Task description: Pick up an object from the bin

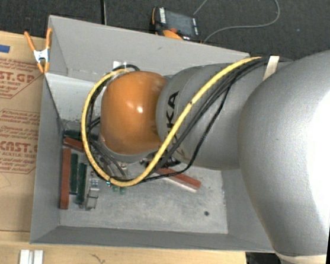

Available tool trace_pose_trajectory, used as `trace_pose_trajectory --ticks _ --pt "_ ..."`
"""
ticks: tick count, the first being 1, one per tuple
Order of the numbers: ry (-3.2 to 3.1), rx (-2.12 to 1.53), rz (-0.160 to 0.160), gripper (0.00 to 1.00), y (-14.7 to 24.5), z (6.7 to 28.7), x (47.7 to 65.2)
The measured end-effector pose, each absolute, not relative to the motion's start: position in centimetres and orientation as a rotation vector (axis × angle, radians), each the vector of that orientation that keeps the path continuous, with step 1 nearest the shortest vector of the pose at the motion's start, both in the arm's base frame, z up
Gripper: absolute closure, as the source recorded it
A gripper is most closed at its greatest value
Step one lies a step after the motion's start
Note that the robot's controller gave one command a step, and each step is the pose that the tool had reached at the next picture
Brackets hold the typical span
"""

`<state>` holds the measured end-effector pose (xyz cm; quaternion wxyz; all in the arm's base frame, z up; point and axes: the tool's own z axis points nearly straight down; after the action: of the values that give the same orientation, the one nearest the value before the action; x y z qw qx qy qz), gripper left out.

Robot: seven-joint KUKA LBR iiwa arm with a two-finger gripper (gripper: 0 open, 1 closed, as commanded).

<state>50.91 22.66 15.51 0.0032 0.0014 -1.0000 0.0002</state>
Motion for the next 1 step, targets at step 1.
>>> trace_pose_trajectory --ticks 1 --pt "-3.117 0.410 0.002 0.00 13.32 17.21 53.01"
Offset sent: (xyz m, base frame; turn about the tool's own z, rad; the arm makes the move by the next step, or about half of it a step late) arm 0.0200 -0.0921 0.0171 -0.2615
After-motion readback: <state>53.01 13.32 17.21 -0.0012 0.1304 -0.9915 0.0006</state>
